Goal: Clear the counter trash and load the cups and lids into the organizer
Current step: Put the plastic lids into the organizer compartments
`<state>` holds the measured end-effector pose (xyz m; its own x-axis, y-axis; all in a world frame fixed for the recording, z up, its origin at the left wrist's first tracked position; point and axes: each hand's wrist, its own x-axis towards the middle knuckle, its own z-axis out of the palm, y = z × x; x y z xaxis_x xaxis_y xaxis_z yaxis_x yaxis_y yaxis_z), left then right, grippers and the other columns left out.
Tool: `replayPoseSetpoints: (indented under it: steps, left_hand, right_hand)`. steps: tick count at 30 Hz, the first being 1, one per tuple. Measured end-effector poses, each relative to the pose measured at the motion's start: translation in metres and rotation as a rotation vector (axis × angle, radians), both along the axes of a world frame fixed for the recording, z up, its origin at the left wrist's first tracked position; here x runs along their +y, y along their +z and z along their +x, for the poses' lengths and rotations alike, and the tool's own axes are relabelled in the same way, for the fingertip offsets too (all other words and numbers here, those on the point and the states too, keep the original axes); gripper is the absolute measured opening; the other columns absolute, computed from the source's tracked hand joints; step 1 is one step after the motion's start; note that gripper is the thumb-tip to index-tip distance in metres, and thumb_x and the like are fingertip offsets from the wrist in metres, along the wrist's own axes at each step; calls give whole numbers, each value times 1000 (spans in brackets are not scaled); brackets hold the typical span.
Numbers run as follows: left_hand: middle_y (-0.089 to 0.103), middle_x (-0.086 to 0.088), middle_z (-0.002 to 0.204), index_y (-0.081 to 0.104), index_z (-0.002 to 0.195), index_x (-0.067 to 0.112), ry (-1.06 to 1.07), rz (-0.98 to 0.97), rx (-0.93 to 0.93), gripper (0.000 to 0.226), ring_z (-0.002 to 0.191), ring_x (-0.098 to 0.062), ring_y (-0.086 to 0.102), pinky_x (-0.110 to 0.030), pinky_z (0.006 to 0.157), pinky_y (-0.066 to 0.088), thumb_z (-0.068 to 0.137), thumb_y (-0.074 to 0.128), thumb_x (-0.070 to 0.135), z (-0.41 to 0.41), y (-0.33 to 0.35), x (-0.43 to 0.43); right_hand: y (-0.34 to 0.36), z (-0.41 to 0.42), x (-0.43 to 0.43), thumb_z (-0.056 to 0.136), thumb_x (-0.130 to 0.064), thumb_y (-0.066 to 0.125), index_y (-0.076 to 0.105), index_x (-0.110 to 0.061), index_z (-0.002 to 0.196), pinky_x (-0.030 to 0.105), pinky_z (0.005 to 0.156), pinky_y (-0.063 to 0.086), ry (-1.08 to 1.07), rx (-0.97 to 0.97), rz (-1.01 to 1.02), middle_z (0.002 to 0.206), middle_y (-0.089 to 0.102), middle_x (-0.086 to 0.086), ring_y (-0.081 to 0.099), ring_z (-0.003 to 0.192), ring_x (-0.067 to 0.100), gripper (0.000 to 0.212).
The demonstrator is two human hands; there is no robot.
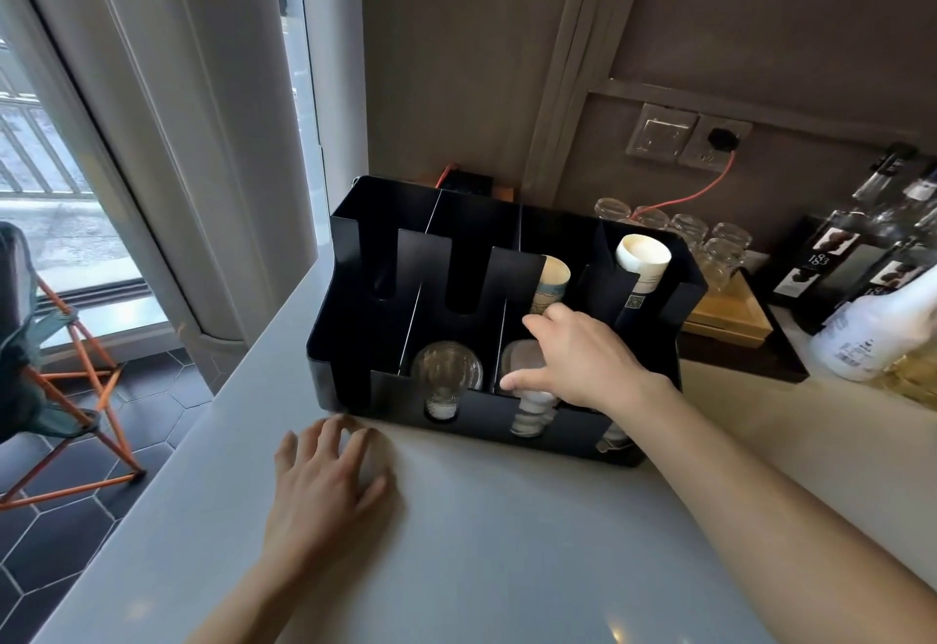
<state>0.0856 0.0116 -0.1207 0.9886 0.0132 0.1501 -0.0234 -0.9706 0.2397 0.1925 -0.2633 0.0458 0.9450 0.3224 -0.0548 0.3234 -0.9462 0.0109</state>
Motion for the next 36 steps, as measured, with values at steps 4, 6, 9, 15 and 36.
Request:
replayPoseSetpoints:
  steps: [4,6,9,15,36]
  left_hand:
    - [56,-2,127,61,115,30,0,3,-10,43,122,-30,48,-55,112,31,82,52,56,0,-3,0]
    - [55,-2,127,61,115,30,2,1,-14,43,122,-31,48,-55,112,31,82,51,55,0,-4,0]
    - [56,-2,128,61,115,30,7,10,-16,43,123,-31,48,-55,112,31,82,50,56,2,-4,0]
    - [57,0,113,63,109,34,30,40,-22,40,106,-32,54,-50,95,37,81,44,56,11,5,4]
    - [56,3,109,65,109,36,41,-32,-86,34,102,-28,51,-46,93,36,83,45,45,14,2,11]
  right_hand:
    - [11,-5,-17,85,-49,72,62,-18,130,36,93,47,30,-75,246,123,60,1,56,115,24,55]
    - [15,-9,-28,88,-32,72,67,-16,124,35,93,46,39,-164,293,121,65,2,59,114,25,39]
    - [14,-15,-40,88,-19,72,73,-13,114,36,89,48,36,-226,303,112,70,3,62,107,26,27]
    - [14,-12,-40,91,-17,67,75,-17,109,34,87,47,131,-178,248,104,71,-1,59,104,22,20]
    - [-1,15,-2,85,-15,70,70,-20,104,32,62,47,247,191,-314,92,68,5,62,84,30,21]
